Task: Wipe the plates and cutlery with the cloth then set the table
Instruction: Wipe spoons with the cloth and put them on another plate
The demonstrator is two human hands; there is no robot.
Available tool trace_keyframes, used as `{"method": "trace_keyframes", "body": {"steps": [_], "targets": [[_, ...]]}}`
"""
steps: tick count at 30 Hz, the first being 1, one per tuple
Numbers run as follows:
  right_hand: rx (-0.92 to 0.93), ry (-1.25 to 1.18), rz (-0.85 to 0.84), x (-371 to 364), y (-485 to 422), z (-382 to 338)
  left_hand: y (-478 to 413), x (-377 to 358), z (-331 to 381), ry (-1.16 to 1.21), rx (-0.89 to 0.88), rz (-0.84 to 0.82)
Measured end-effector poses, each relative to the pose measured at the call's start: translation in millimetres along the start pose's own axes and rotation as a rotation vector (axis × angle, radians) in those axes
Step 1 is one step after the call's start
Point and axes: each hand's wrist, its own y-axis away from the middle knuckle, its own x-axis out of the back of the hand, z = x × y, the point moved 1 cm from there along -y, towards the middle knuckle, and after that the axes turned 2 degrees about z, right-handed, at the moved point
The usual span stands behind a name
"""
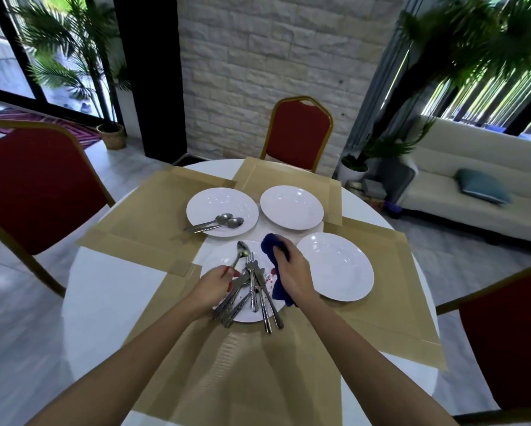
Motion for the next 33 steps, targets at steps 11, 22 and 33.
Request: {"method": "trace_keyframes", "body": {"steps": [11, 22, 33], "targets": [[0.234, 0.315, 0.166, 12.5, -30.1, -55.9, 18.5, -8.7, 49.4, 0.252, -0.268, 0.023], [0.327, 0.362, 0.108, 34.1, -36.5, -47.8, 28.3, -2.9, 57.3, 0.252, -0.31, -0.014], [-0.106, -0.541, 0.248, 55.0, -34.8, -60.2, 20.4, -16.5, 86.4, -0.456, -0.456, 0.214]]}}
